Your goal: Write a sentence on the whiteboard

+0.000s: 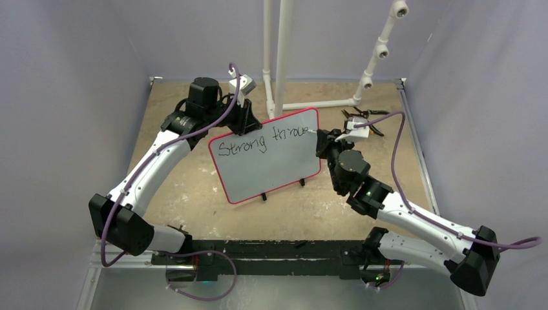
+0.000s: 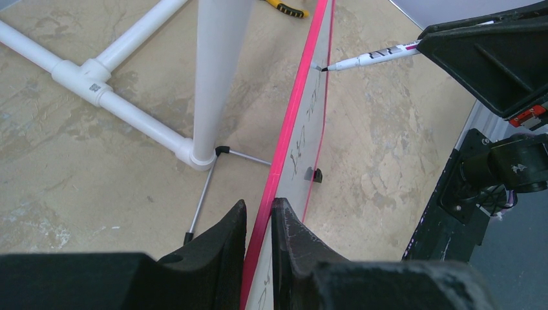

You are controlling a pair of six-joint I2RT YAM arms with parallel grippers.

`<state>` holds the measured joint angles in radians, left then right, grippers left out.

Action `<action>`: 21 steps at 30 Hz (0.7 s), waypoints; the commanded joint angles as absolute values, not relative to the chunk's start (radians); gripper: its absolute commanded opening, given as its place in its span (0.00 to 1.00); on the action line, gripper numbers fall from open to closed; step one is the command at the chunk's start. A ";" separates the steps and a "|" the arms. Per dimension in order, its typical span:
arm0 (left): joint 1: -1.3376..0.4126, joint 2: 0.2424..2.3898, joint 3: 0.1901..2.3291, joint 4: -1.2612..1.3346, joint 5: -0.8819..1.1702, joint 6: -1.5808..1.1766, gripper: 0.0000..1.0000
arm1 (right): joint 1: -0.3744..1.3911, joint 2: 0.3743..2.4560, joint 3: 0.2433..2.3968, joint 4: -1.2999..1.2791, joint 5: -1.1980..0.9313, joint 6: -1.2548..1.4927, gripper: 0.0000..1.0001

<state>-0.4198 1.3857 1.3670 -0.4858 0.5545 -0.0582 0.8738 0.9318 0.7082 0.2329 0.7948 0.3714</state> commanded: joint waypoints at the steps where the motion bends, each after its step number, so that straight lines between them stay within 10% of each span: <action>1: -0.423 1.420 1.368 -0.552 0.532 -0.045 0.00 | 0.869 0.936 0.758 0.268 0.836 0.344 0.00; 21: -0.423 1.407 1.358 -0.563 0.531 -0.040 0.00 | 0.870 0.905 0.708 0.150 0.817 0.452 0.00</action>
<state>-0.4198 1.3853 1.3670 -0.4870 0.5549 -0.0582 0.8738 0.9276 0.7082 0.1749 0.8017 0.4145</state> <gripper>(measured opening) 0.172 0.123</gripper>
